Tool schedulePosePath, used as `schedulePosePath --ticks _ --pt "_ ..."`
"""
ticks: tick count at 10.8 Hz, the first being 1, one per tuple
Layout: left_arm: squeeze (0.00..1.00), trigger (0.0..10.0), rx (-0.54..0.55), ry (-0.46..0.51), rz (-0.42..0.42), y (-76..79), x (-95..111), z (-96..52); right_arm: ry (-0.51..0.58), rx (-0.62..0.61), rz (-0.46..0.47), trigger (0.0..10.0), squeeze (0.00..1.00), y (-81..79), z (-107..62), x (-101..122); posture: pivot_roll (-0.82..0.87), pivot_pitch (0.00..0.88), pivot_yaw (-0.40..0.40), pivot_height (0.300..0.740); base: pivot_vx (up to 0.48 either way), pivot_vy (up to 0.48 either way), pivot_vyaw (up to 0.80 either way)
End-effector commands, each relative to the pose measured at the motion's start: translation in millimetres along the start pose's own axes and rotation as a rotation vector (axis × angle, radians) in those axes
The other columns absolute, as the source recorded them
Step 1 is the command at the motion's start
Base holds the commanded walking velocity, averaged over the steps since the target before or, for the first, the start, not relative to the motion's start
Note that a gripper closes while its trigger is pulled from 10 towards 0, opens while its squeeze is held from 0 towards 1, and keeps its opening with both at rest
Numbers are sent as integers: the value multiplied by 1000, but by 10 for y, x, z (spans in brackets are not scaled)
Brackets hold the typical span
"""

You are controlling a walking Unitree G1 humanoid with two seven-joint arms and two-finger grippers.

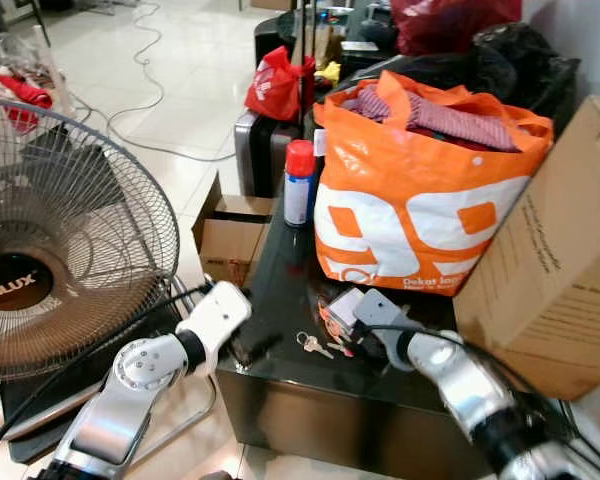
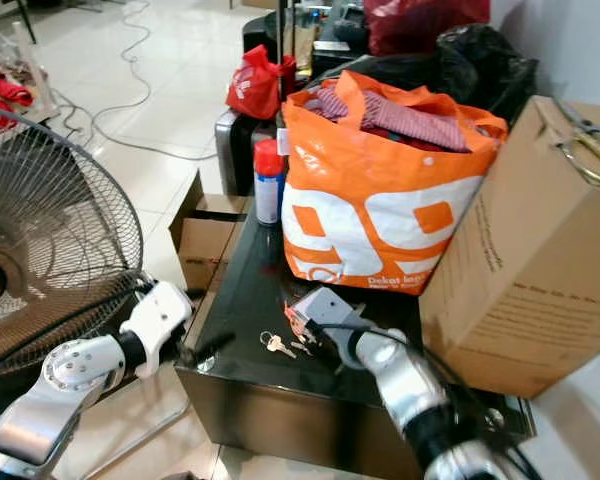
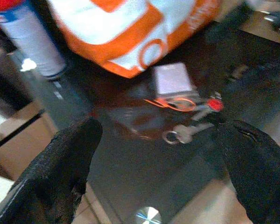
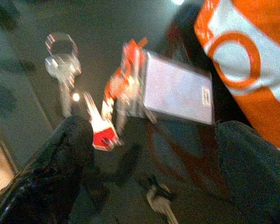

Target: Hang keys on a hook

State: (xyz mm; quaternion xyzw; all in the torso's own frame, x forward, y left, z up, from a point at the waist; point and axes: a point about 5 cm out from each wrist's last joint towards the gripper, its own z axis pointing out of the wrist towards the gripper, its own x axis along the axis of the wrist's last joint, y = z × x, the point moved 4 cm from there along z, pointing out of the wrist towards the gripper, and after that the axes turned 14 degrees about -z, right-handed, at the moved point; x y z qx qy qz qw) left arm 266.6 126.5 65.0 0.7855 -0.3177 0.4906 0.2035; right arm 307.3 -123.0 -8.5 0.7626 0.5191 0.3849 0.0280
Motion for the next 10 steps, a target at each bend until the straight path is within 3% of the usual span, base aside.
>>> schedulePosePath --ticks 1,2,4,10 --pt "0 10000 -19 -5 10 24 11 -18 -9 0 -20 3216 0 38 12 -12 -68 8 -16 740 0 0 0" --pt "0 10000 -31 -8 7 32 12 -27 -13 -8 -19 941 0 60 31 -9 -68 11 -17 740 0 0 0" --pt "0 10000 -80 -55 -4 81 -53 -63 -28 -14 -25 0 0 105 96 3 -63 23 -22 740 0 0 0" --pt "0 10000 -85 -73 -23 96 -77 -104 -129 6 -89 0 0 142 172 -171 -57 51 -29 740 0 0 0"
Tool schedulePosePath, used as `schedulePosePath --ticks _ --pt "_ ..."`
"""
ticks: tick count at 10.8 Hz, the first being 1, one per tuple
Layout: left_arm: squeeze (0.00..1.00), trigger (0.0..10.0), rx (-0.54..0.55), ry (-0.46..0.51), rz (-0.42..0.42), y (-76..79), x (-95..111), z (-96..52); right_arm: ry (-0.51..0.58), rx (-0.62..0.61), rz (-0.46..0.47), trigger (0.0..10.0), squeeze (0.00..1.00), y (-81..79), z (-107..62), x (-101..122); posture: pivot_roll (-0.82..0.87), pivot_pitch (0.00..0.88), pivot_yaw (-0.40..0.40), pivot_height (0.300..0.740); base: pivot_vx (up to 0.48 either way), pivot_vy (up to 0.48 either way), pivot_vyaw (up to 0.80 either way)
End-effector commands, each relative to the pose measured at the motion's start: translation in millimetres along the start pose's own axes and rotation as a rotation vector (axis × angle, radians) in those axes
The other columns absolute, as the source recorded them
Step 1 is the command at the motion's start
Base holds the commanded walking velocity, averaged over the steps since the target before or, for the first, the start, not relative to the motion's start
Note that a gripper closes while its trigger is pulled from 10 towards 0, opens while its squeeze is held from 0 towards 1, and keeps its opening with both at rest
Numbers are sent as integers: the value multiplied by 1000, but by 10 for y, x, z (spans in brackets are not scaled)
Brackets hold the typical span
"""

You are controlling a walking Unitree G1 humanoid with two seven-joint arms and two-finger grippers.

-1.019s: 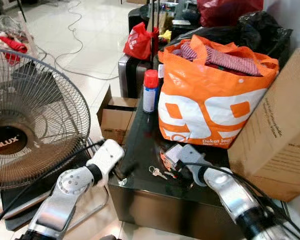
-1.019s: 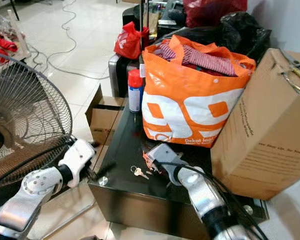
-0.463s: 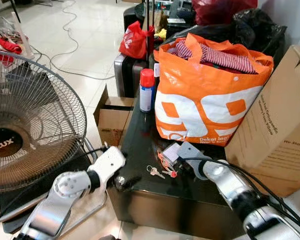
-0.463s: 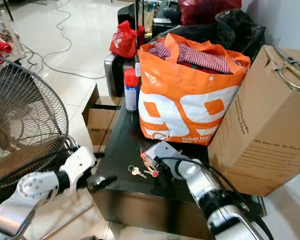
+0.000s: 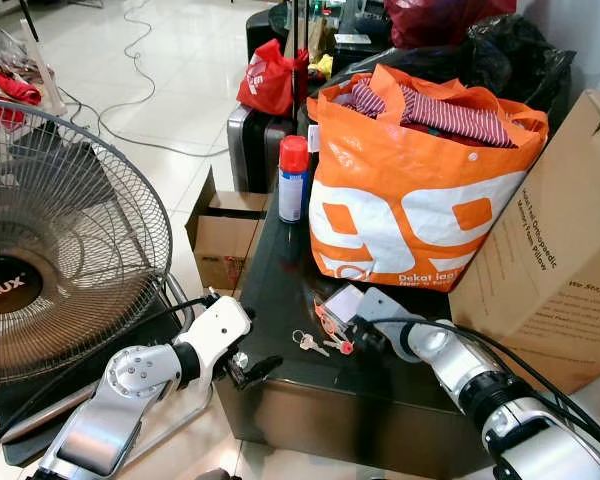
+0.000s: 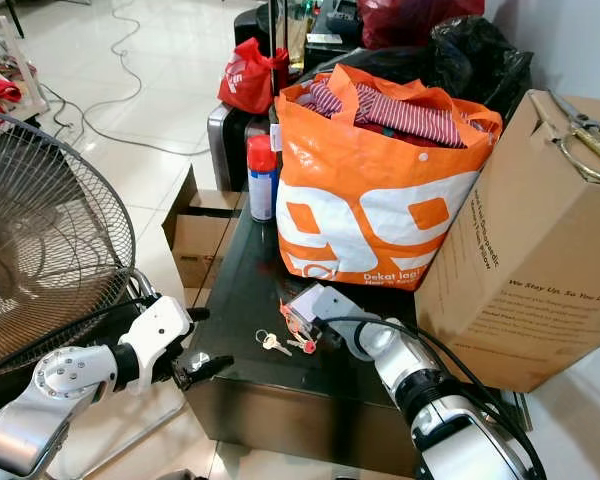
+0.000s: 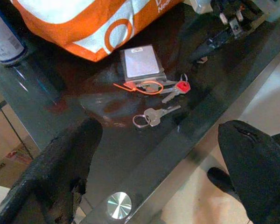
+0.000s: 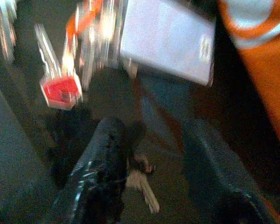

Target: Hang keys on a hook

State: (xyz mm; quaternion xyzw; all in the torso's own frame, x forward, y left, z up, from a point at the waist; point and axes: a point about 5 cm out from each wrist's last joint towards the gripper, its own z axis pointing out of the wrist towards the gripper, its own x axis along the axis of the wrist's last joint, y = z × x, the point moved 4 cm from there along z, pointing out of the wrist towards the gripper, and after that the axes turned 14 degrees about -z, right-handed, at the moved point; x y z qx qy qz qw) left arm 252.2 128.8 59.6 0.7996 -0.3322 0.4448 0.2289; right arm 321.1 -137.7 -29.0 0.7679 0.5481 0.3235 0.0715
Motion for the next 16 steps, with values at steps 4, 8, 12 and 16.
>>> schedulePosePath --ticks 4,8,12,16 --pt "0 10000 -14 -15 11 20 0 -42 -26 2 -25 0 0 19 11 -61 -53 62 -25 740 0 0 0" --pt "0 10000 -22 -25 15 16 4 -34 -29 11 -22 0 0 11 23 -64 -53 68 -20 740 0 0 0" --pt "0 10000 -19 -21 23 -5 25 -8 11 -10 -13 0 0 87 -2 -40 -49 44 -15 740 0 0 0" --pt "0 10000 53 81 -2 -132 232 -37 395 -67 539 0 0 510 -399 175 -35 0 -7 740 0 0 0"
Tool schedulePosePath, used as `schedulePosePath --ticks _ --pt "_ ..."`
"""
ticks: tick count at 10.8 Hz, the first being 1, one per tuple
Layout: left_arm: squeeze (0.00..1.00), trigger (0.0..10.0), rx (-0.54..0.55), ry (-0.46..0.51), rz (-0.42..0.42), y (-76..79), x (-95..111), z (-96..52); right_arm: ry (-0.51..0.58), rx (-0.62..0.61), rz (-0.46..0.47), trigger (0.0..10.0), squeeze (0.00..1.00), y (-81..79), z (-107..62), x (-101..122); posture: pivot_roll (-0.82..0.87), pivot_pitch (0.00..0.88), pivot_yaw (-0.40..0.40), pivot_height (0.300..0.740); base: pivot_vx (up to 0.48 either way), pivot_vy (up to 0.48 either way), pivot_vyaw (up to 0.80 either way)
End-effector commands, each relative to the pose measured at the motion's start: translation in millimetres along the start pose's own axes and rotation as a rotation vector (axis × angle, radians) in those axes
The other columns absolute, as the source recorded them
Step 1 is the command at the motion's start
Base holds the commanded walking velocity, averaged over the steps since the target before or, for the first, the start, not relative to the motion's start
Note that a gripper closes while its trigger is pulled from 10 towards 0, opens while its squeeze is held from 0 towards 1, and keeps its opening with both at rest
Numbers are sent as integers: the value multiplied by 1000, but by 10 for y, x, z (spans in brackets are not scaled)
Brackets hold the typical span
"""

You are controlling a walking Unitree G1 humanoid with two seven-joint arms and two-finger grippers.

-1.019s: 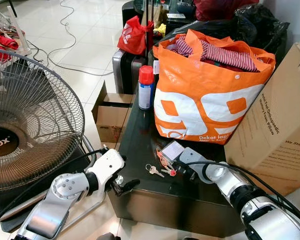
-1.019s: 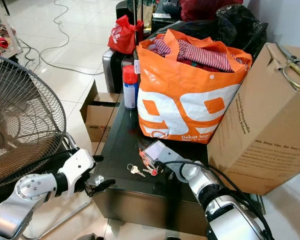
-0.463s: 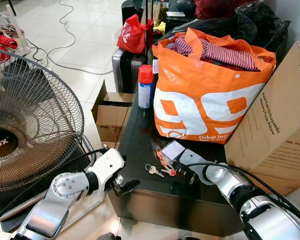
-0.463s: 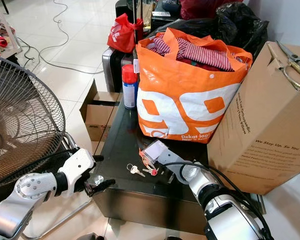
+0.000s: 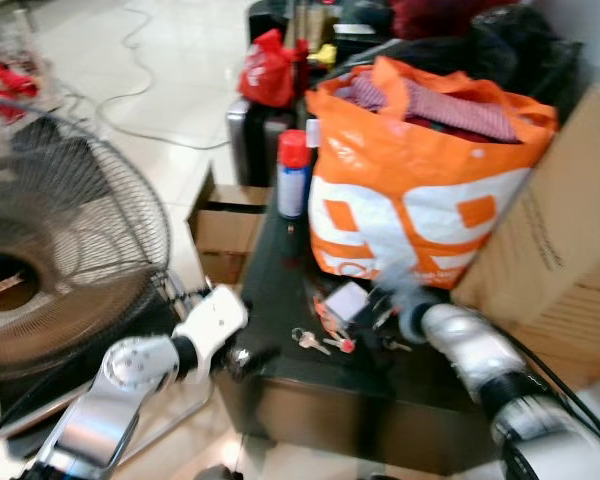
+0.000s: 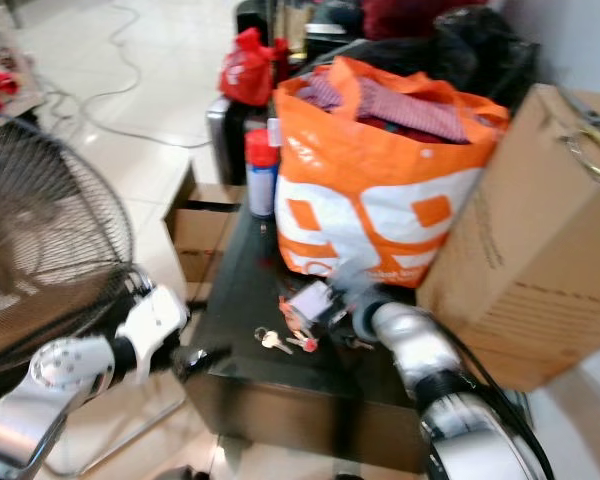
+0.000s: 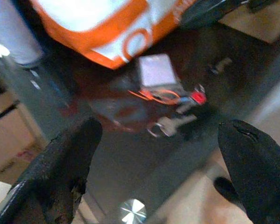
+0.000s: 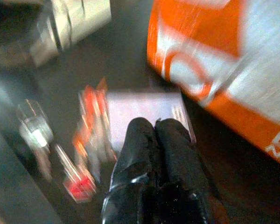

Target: Hang keys on a hook

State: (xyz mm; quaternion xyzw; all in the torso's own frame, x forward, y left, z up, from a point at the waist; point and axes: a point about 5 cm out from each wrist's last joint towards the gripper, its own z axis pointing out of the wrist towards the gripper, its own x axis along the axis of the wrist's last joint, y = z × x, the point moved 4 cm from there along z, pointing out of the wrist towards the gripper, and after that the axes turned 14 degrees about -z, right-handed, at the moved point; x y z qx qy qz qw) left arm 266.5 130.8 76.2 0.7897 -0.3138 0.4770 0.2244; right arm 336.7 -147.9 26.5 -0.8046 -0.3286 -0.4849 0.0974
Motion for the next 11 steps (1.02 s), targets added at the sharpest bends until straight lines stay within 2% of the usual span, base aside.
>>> schedulePosePath --ticks 1,2,3,4,5,7,9,11 --pt "0 10000 6 29 2 -9 79 -3 56 -2 67 0 0 78 -95 84 -34 0 -1 740 0 0 0" --pt "0 10000 -2 48 11 16 134 31 104 23 85 0 0 40 -222 103 -36 0 7 740 0 0 0" --pt "0 10000 -4 53 21 23 151 61 72 7 -58 0 0 6 -267 55 -44 0 16 740 0 0 0" --pt "0 10000 -7 38 41 29 127 87 -11 -35 -207 10000 0 -34 -239 5 -53 0 20 740 0 0 0" --pt "0 10000 -12 27 48 35 114 92 -70 -14 -269 10000 1000 -89 -194 -70 -56 0 21 740 0 0 0" --pt "0 10000 -37 -9 65 67 60 111 -196 94 -438 10000 1000 -243 -97 -253 -67 0 19 740 0 0 0" --pt "0 10000 -63 -38 78 127 17 94 -300 153 -599 10000 1000 -210 10 -365 -63 5 8 740 0 0 0" --pt "0 10000 -68 -59 77 149 -40 20 -337 153 -641 10000 1000 -152 60 -363 -56 50 -7 740 0 0 0"
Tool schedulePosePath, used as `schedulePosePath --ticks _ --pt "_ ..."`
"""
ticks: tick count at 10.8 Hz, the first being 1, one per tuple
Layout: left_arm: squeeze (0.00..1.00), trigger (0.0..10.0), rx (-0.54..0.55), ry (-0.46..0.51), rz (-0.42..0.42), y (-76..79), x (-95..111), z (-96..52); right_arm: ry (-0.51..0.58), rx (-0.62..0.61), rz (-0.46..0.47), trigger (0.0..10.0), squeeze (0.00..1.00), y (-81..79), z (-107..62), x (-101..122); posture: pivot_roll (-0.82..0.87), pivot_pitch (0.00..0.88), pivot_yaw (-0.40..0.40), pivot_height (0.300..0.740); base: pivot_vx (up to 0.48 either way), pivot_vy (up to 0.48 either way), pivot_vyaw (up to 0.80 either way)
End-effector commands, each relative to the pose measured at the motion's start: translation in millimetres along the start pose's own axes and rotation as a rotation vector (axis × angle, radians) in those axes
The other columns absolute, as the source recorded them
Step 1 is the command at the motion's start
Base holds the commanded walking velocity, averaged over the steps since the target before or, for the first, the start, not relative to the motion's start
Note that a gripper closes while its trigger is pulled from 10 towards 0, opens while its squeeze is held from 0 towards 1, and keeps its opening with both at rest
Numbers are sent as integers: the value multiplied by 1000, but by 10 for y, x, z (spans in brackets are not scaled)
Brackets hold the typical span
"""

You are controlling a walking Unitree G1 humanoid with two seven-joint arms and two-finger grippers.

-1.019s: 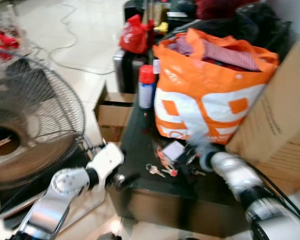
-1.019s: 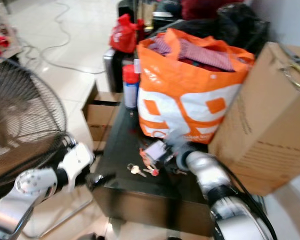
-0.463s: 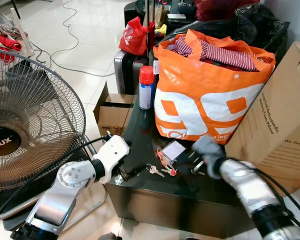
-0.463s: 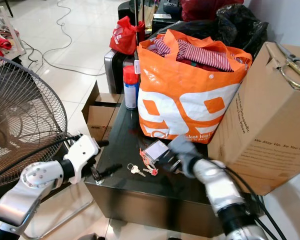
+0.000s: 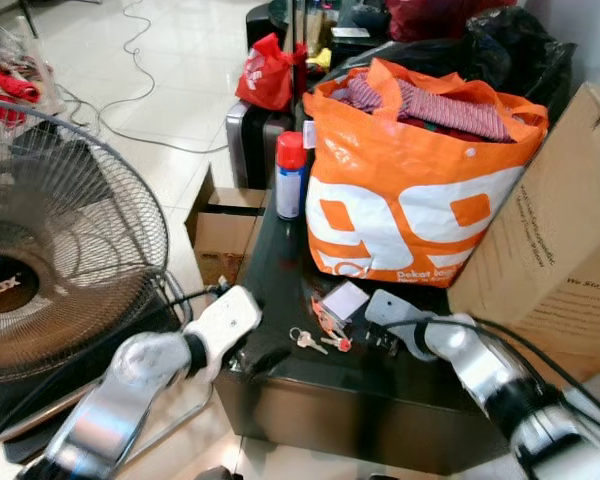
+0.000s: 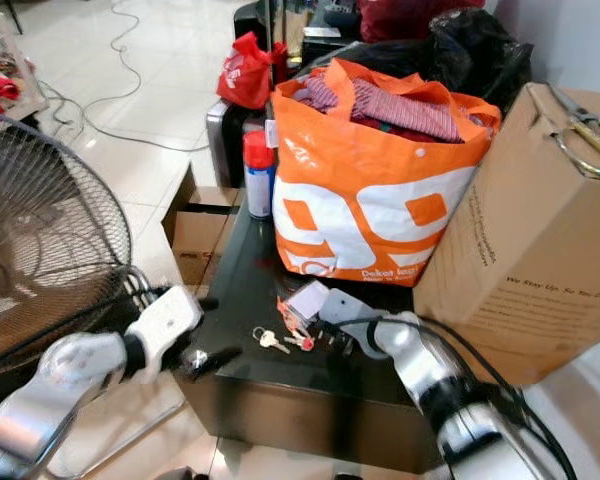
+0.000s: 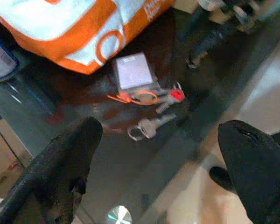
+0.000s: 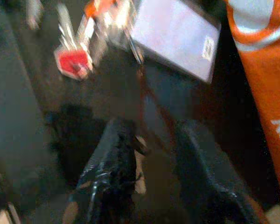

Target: Hang keys on a hook

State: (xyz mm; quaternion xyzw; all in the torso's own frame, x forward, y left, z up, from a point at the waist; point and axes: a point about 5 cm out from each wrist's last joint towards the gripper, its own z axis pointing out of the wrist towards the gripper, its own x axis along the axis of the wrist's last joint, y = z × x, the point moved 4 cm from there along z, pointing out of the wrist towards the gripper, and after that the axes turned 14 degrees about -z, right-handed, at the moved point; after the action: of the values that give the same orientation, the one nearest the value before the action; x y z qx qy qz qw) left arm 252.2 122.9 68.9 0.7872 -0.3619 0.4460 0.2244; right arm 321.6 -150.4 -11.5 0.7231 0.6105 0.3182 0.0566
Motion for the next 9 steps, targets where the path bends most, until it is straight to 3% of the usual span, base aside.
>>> schedulePosePath --ticks 1,2,5,7,9 --pt "0 10000 -1 -9 10 8 3 -67 -29 -1 -24 10000 1000 33 13 -43 -49 77 -16 740 0 0 0" --pt "0 10000 -3 -19 5 25 -22 -109 -67 7 -56 10000 0 50 21 -109 -45 86 -19 740 0 0 0" --pt "0 10000 -13 -46 -11 107 -101 -189 -102 63 -91 10000 0 -1 37 -197 -33 132 -24 740 0 0 0" --pt "0 10000 -20 -59 -17 166 -140 -218 -107 76 -102 8588 0 -45 56 -214 -30 152 -23 740 0 0 0" --pt "0 10000 -20 -69 -25 182 -181 -234 -73 45 -68 6235 0 2 74 -131 -29 157 -25 740 0 0 0"
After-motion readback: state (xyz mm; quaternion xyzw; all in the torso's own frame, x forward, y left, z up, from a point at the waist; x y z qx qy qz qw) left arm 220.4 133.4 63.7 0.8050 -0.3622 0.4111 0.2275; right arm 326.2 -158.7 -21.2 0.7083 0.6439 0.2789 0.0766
